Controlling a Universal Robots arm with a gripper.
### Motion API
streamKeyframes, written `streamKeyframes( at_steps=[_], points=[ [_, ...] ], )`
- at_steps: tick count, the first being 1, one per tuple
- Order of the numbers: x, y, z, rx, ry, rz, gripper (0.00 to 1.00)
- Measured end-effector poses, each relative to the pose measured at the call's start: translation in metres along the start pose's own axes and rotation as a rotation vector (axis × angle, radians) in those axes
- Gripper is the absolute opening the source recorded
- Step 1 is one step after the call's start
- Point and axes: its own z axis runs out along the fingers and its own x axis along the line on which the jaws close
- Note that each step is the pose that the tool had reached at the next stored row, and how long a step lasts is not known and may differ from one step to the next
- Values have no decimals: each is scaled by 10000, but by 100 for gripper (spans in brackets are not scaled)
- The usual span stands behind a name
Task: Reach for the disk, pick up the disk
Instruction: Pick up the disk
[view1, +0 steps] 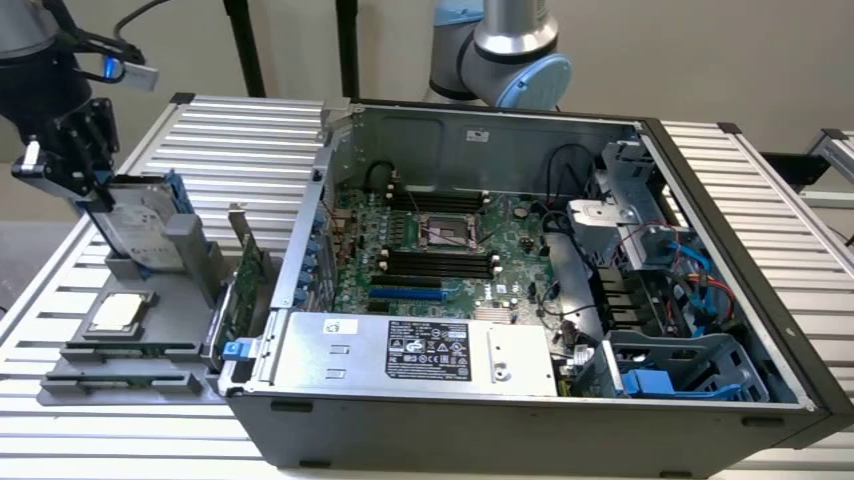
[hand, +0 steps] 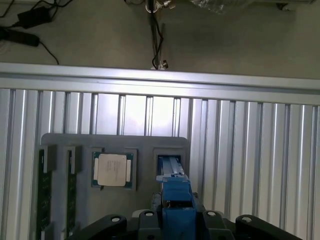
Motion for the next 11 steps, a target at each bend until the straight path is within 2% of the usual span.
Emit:
streamKeyframes(
  at_steps=[3,11],
  points=[
    [0,-5,-76,-1,0,-1,33],
    [1,-27,-437,-1,1,-2,33]
  ],
)
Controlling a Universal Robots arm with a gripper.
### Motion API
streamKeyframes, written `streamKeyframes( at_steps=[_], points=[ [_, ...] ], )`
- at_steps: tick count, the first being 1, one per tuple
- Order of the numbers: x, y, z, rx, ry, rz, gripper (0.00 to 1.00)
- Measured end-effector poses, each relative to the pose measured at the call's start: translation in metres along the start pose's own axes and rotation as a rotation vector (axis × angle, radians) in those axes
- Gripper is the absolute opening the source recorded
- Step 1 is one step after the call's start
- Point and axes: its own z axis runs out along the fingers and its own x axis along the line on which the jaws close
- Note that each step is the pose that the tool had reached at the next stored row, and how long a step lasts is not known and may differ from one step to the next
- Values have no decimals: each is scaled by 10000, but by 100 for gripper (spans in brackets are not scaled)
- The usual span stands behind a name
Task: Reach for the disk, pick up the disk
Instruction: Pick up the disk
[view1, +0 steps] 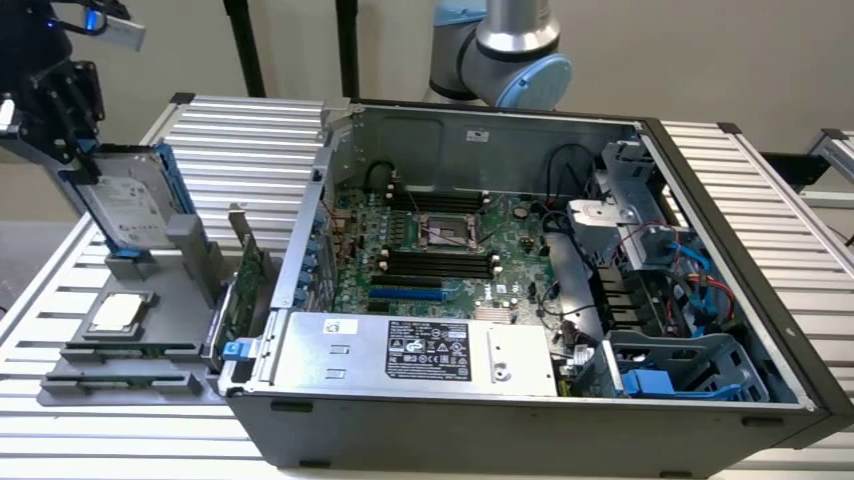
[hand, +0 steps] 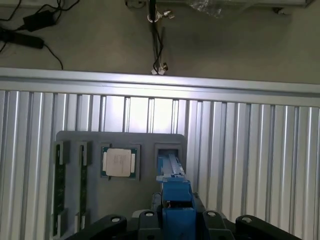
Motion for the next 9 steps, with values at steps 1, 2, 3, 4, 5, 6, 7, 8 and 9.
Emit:
streamKeyframes(
  at_steps=[1,2,3,4,5,6,7,8,9],
  points=[
    [0,-4,-45,0,0,-1,33],
    [1,-10,-91,1,-1,-1,33],
    [2,-17,-136,0,-1,-1,33],
    [2,-24,-181,0,0,-1,33],
    [3,-33,-227,0,0,-1,33],
    [5,-45,-272,-1,0,-2,33],
    [7,-58,-317,0,0,-3,33],
    [9,-75,-364,1,-1,-5,33],
    [12,-89,-407,0,0,-6,33]
  ],
)
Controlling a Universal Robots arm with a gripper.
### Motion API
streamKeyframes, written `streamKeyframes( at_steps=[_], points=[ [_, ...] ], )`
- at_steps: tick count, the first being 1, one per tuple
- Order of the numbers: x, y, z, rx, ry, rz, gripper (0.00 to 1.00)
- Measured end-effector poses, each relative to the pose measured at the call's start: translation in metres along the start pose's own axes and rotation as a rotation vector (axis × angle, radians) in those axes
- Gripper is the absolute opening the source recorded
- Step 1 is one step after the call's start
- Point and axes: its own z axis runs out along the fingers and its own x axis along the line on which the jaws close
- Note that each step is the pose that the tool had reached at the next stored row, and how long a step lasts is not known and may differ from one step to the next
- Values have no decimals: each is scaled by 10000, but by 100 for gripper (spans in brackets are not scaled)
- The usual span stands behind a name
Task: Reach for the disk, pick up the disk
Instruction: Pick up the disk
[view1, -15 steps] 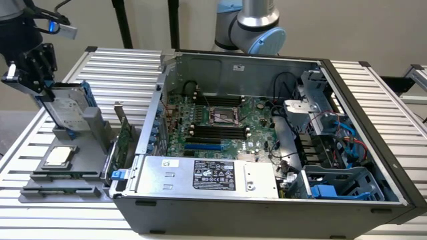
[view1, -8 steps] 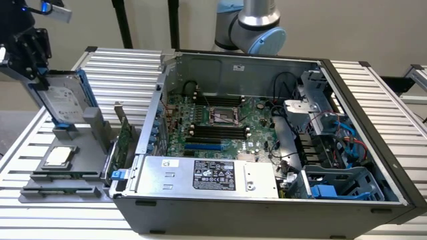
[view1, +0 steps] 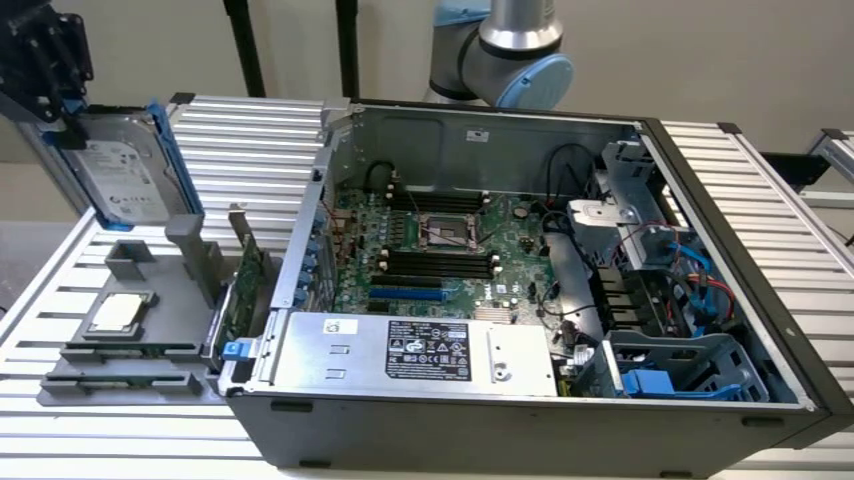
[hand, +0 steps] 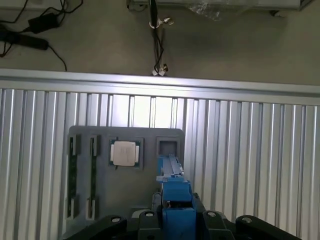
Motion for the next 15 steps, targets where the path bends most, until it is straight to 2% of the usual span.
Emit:
streamKeyframes(
  at_steps=[6,15],
  points=[
    [23,-125,-275,0,-7,-18,33],
    [87,-468,-690,-5,-52,-33,33]
  ],
)
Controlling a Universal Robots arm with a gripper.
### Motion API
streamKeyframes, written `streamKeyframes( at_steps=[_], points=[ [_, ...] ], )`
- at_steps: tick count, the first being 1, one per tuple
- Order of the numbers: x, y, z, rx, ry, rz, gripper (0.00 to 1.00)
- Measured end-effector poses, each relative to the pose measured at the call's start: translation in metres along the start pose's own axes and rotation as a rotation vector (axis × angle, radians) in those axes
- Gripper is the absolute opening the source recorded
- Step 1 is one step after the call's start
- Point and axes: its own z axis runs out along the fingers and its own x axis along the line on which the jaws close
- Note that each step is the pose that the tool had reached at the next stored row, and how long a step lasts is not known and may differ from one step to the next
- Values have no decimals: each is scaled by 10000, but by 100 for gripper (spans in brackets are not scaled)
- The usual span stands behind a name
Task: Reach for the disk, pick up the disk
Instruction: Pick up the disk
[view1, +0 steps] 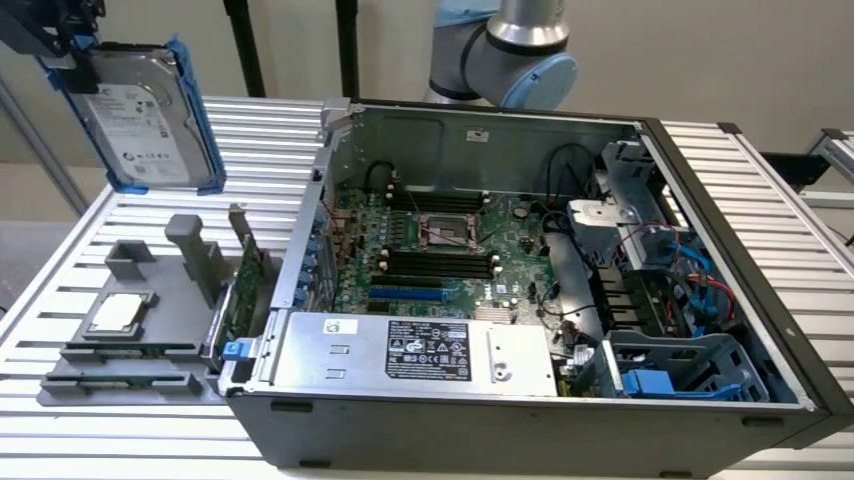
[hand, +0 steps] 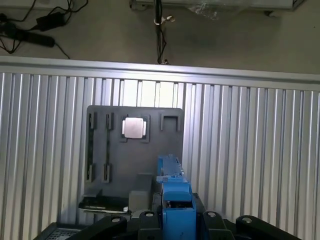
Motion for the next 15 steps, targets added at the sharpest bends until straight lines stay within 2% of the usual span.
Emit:
streamKeyframes(
  at_steps=[8,15],
  points=[
    [65,-359,-296,-12,-98,-3,33],
    [115,-676,-383,-30,-232,-3,33]
  ],
)
